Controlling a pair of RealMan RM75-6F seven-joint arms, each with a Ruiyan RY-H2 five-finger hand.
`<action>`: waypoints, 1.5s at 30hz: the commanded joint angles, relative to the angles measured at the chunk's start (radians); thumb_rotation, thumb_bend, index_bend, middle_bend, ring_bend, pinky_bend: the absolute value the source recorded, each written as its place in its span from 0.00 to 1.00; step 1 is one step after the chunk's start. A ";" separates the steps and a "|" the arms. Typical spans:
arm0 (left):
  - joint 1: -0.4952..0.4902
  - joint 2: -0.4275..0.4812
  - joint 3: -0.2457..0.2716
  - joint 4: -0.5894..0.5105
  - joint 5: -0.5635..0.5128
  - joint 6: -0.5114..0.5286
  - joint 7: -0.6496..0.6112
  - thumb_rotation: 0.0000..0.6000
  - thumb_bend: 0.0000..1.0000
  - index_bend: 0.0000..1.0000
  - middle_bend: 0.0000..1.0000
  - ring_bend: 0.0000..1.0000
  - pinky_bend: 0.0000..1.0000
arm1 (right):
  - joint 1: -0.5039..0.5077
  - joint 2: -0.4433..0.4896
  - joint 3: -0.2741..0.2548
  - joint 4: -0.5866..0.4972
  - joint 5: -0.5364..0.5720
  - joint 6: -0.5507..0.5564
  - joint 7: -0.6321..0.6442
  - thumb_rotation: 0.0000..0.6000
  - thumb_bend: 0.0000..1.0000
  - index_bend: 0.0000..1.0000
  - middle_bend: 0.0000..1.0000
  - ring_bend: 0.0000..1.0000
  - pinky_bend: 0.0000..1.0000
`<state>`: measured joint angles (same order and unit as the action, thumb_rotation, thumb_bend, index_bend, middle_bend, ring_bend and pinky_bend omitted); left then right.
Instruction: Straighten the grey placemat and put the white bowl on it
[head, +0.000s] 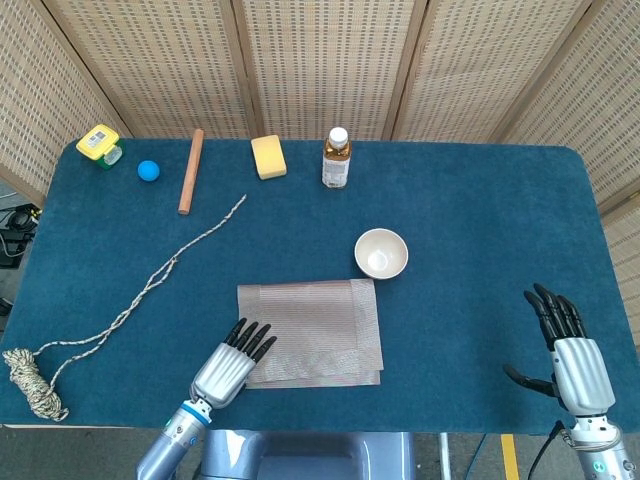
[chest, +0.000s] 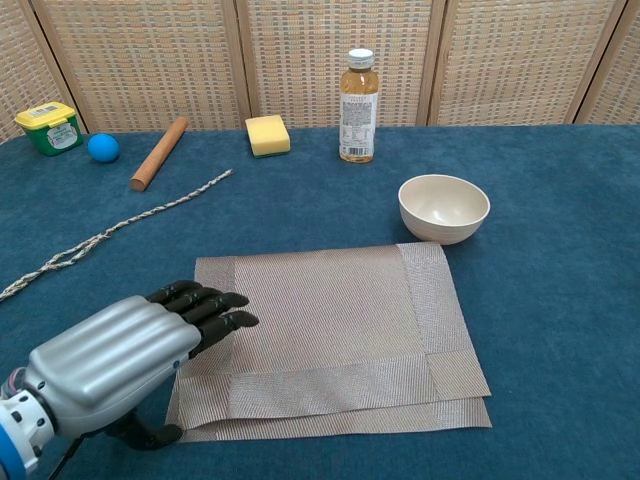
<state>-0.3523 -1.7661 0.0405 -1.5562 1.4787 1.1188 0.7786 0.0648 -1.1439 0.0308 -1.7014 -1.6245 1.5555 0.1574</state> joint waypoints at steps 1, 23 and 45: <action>-0.010 -0.014 -0.010 0.015 0.003 0.001 -0.011 1.00 0.26 0.11 0.00 0.00 0.00 | 0.000 0.000 0.000 -0.001 0.001 -0.002 0.000 1.00 0.13 0.00 0.00 0.00 0.00; -0.049 -0.095 -0.054 0.143 0.108 0.115 -0.198 1.00 0.41 0.69 0.00 0.00 0.00 | 0.004 0.003 -0.002 -0.005 0.005 -0.014 0.006 1.00 0.13 0.00 0.00 0.00 0.00; -0.029 0.110 -0.075 0.023 0.197 0.277 -0.355 1.00 0.58 0.73 0.00 0.00 0.00 | 0.007 0.001 -0.017 -0.018 -0.008 -0.030 -0.015 1.00 0.13 0.00 0.00 0.00 0.00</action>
<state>-0.3811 -1.6666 -0.0249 -1.5226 1.6825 1.3944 0.4340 0.0717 -1.1427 0.0137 -1.7191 -1.6322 1.5251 0.1425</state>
